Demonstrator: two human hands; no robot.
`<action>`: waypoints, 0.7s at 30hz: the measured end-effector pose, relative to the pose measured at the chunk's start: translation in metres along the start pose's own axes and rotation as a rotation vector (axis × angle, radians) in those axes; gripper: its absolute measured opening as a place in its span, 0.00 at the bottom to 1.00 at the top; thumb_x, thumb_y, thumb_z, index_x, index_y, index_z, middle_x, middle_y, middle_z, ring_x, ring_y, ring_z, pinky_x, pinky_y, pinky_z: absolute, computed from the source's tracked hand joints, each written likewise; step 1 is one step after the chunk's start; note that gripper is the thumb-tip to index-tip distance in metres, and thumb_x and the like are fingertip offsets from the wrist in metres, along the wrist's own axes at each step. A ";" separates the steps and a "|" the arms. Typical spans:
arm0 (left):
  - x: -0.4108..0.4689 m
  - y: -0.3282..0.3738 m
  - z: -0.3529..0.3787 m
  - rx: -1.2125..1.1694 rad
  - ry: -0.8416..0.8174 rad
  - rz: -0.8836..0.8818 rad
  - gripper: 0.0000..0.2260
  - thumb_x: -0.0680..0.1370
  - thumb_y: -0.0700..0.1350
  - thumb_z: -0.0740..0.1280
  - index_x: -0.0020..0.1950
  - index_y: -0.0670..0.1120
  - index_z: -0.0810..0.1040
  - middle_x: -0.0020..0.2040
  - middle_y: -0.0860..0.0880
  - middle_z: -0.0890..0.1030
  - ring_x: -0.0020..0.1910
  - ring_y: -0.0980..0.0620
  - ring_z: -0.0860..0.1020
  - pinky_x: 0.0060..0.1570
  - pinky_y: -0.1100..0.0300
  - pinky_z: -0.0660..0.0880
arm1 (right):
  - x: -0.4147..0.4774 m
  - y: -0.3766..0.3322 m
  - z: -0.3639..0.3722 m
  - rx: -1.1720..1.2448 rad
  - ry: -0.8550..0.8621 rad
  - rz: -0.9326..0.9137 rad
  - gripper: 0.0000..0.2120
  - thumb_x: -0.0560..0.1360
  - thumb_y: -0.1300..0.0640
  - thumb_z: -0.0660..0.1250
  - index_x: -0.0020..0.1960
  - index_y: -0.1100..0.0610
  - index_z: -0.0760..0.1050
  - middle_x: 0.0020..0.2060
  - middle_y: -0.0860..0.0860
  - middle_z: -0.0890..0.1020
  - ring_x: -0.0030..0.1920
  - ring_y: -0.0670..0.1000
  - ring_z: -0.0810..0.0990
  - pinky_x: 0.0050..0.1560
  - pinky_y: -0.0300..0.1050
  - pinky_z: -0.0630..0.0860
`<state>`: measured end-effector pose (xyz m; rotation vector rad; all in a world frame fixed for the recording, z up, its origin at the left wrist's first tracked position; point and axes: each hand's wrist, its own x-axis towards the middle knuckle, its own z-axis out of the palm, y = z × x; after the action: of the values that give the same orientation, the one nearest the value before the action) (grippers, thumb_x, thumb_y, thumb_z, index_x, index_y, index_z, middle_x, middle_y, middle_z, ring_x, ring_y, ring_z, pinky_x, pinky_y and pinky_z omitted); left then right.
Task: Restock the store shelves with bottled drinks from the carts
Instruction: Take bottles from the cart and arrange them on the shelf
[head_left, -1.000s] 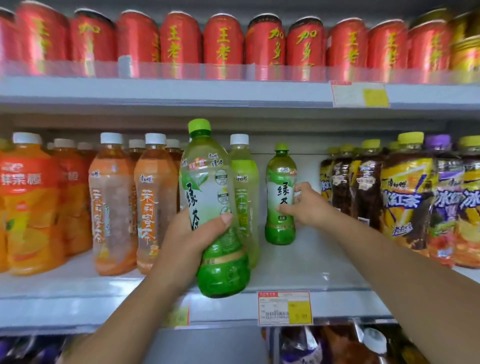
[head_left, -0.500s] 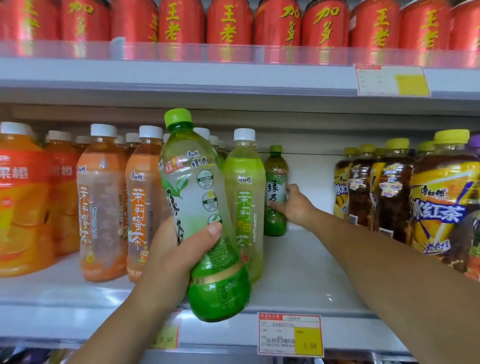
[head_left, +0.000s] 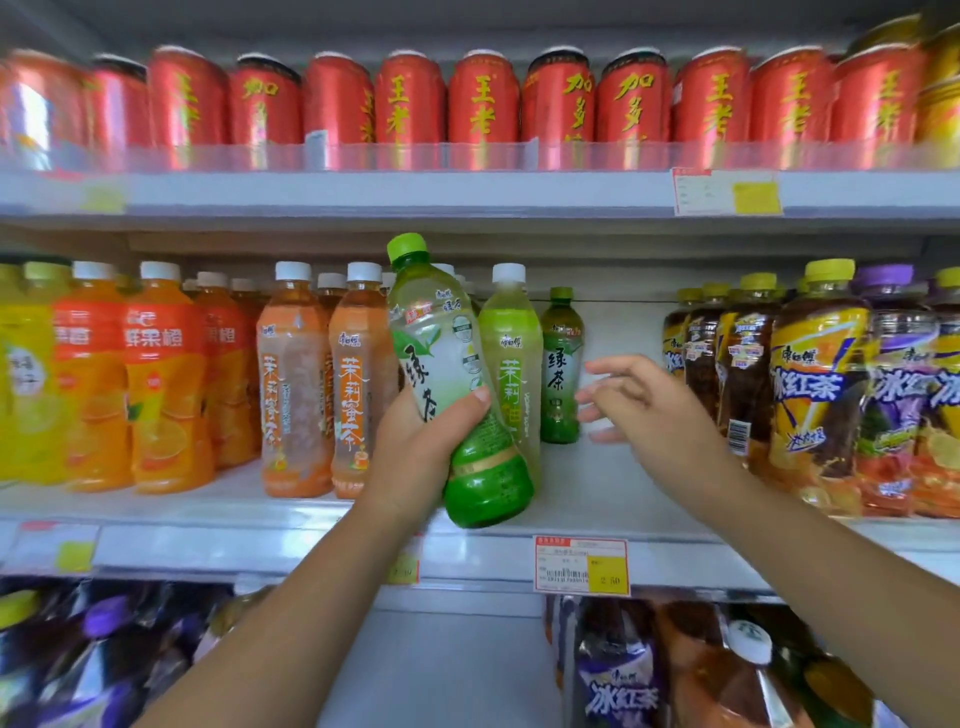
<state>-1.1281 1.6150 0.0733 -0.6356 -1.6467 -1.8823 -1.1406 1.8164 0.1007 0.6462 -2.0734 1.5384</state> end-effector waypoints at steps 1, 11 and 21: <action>-0.001 0.005 0.005 0.028 0.006 -0.004 0.19 0.68 0.49 0.72 0.58 0.50 0.78 0.47 0.53 0.86 0.47 0.54 0.84 0.42 0.59 0.80 | -0.021 -0.011 0.004 0.003 -0.084 -0.017 0.11 0.78 0.59 0.64 0.58 0.48 0.74 0.51 0.49 0.81 0.50 0.45 0.81 0.51 0.43 0.80; -0.010 0.025 0.061 0.349 -0.157 -0.032 0.21 0.70 0.61 0.73 0.57 0.53 0.76 0.50 0.55 0.84 0.48 0.58 0.83 0.52 0.54 0.80 | -0.051 -0.025 0.009 -0.171 -0.058 -0.049 0.28 0.65 0.57 0.75 0.60 0.44 0.69 0.49 0.41 0.81 0.49 0.40 0.80 0.47 0.37 0.78; -0.013 -0.012 -0.009 0.998 -0.173 0.266 0.17 0.76 0.67 0.60 0.48 0.58 0.82 0.43 0.60 0.80 0.42 0.62 0.78 0.42 0.60 0.77 | -0.014 0.017 -0.024 -0.209 -0.001 0.066 0.39 0.66 0.57 0.78 0.72 0.49 0.63 0.65 0.47 0.73 0.66 0.46 0.70 0.63 0.43 0.70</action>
<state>-1.1262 1.6080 0.0544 -0.5302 -2.1796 -0.6612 -1.1386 1.8451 0.0853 0.5060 -2.2375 1.3308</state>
